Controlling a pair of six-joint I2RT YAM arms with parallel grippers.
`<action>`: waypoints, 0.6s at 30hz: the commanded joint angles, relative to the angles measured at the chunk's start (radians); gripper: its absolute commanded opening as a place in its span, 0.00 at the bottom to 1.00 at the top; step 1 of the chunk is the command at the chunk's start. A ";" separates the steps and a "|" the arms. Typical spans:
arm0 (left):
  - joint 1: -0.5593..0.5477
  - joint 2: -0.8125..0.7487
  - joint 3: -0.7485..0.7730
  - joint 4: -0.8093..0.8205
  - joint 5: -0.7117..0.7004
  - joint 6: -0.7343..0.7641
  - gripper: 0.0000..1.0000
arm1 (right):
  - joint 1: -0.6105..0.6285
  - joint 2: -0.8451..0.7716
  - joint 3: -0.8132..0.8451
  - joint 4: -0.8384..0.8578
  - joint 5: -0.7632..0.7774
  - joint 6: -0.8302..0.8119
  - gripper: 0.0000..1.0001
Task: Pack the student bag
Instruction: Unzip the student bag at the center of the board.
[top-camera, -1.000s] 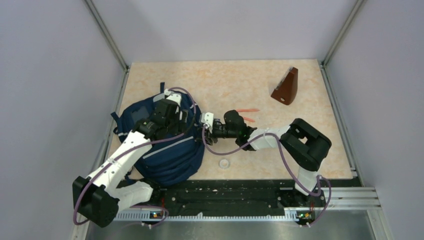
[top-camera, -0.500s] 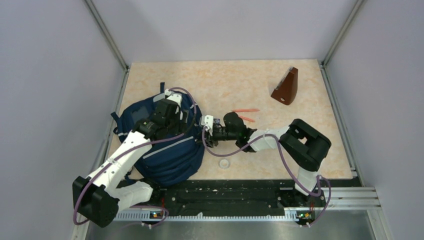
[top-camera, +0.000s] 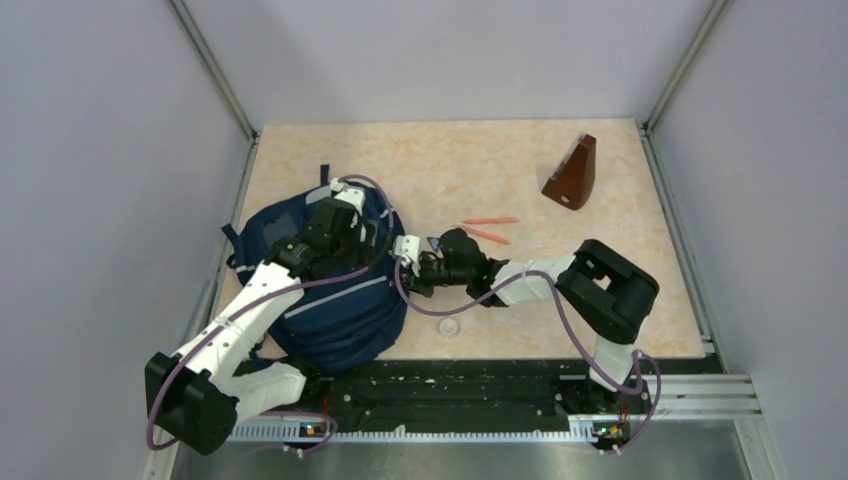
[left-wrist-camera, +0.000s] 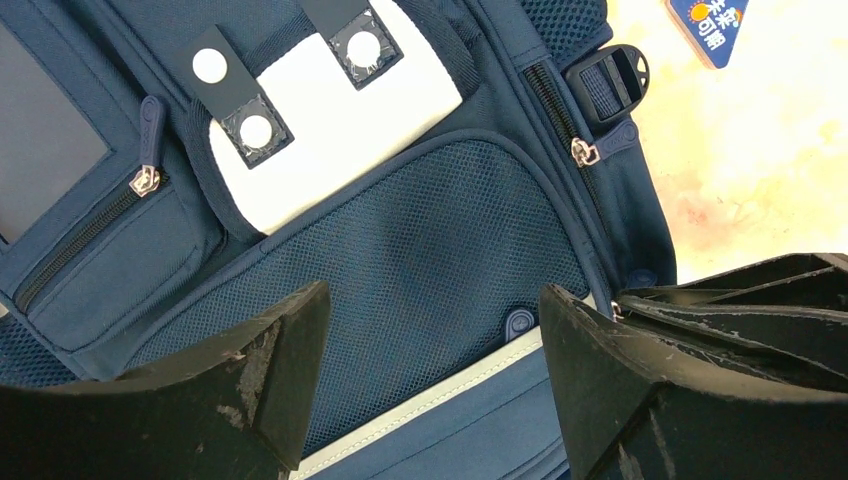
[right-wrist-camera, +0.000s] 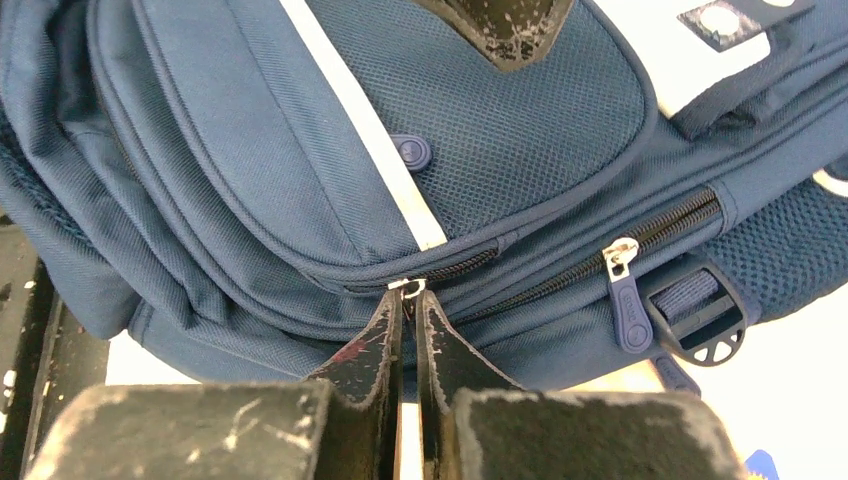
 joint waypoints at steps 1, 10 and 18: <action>0.004 -0.019 -0.004 0.044 -0.001 0.007 0.81 | 0.037 -0.018 0.035 -0.063 0.127 0.045 0.00; 0.004 -0.063 0.000 0.071 0.174 0.056 0.80 | 0.017 -0.126 0.014 -0.117 0.526 0.090 0.00; -0.003 -0.127 -0.025 0.127 0.328 -0.046 0.80 | -0.105 -0.132 0.100 -0.206 0.525 0.070 0.00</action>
